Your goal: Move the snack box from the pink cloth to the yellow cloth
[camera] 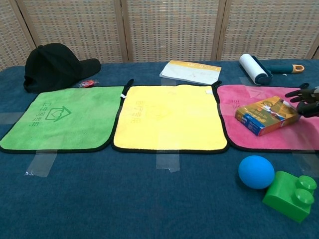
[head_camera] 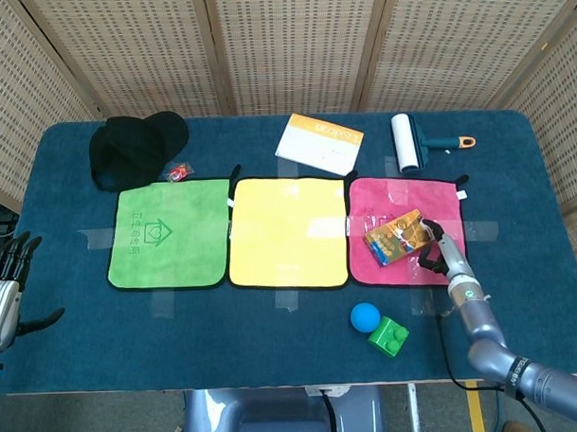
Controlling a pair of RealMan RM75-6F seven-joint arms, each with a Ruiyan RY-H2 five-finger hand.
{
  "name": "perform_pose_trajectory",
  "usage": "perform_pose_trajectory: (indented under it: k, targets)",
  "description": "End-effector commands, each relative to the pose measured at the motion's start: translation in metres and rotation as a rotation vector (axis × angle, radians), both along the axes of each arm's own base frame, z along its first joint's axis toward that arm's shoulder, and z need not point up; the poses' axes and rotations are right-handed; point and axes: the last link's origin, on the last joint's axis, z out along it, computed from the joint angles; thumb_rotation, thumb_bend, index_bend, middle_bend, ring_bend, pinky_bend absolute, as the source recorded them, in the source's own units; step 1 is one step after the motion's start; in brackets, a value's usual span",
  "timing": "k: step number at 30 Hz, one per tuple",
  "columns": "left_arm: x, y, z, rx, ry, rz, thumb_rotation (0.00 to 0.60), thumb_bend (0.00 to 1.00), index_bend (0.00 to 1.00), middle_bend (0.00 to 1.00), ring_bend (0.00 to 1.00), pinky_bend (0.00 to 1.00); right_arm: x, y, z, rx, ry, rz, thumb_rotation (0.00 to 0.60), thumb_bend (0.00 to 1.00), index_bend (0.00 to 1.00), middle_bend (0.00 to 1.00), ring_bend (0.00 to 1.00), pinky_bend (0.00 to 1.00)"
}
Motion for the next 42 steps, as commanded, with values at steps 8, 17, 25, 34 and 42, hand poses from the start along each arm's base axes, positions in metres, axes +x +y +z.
perform_pose_trajectory:
  k: [8,17,25,34,42]
  targets:
    - [-0.001,0.0,0.001,-0.002,-0.006,0.004,0.6,0.0,0.0,0.0,0.0,0.0,0.025,-0.004,-0.018,0.029,-0.063,0.0,0.6,1.0,0.1,0.02,0.01,0.09]
    - [-0.001,0.001,0.001,-0.007,-0.012,0.008,0.6,0.0,0.0,0.0,0.0,0.0,0.061,-0.011,-0.032,0.032,-0.118,0.03,0.6,1.0,0.1,0.02,0.01,0.09]
    - [-0.002,0.002,0.002,-0.01,-0.017,0.009,0.6,0.0,0.0,0.0,0.0,0.0,0.095,-0.015,-0.046,0.056,-0.13,0.063,0.6,1.0,0.1,0.02,0.01,0.09]
    - [-0.003,0.003,0.003,-0.016,-0.026,0.014,0.6,0.0,0.0,0.0,0.0,0.0,0.124,-0.016,-0.071,0.069,-0.128,0.086,0.6,1.0,0.11,0.03,0.01,0.09]
    - [-0.003,0.004,0.003,-0.019,-0.033,0.015,0.6,0.0,0.0,0.0,0.0,0.0,0.147,-0.017,-0.083,0.076,-0.137,0.106,0.6,1.0,0.11,0.03,0.01,0.09]
